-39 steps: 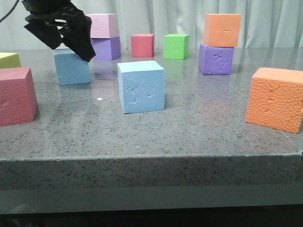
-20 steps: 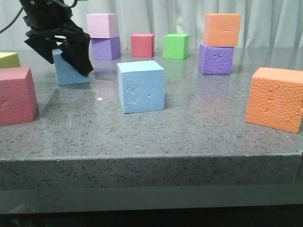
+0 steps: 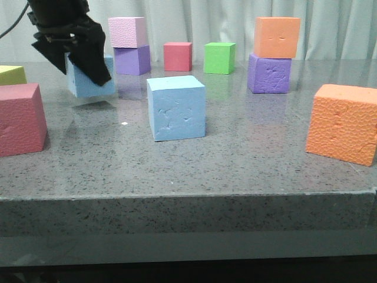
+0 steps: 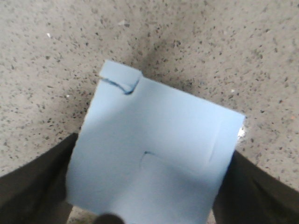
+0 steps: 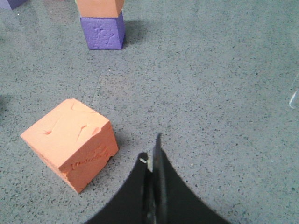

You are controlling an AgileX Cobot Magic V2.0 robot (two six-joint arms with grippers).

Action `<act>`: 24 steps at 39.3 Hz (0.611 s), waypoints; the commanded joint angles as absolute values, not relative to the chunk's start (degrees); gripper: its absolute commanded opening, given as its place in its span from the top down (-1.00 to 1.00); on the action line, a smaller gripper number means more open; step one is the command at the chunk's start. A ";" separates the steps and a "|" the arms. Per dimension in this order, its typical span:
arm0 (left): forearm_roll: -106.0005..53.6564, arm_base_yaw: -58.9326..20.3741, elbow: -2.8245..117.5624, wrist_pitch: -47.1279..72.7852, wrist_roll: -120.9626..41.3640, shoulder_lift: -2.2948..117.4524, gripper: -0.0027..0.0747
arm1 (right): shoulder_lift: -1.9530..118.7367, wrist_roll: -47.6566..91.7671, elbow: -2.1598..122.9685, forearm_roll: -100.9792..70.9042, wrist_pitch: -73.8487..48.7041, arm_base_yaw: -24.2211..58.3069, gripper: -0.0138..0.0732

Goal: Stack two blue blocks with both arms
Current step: 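Grasp and lift the light-blue cube with the left gripper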

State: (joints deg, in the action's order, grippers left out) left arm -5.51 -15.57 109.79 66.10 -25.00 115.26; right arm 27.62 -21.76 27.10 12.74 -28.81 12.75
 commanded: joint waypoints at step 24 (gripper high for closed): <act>-11.16 -18.64 117.06 72.99 -17.61 102.94 -0.13 | 27.80 -21.44 28.84 14.19 -24.38 12.58 0.85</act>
State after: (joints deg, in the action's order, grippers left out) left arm -9.69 -16.56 115.06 71.82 -19.37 107.76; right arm 27.62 -21.76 27.10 12.83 -28.81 12.75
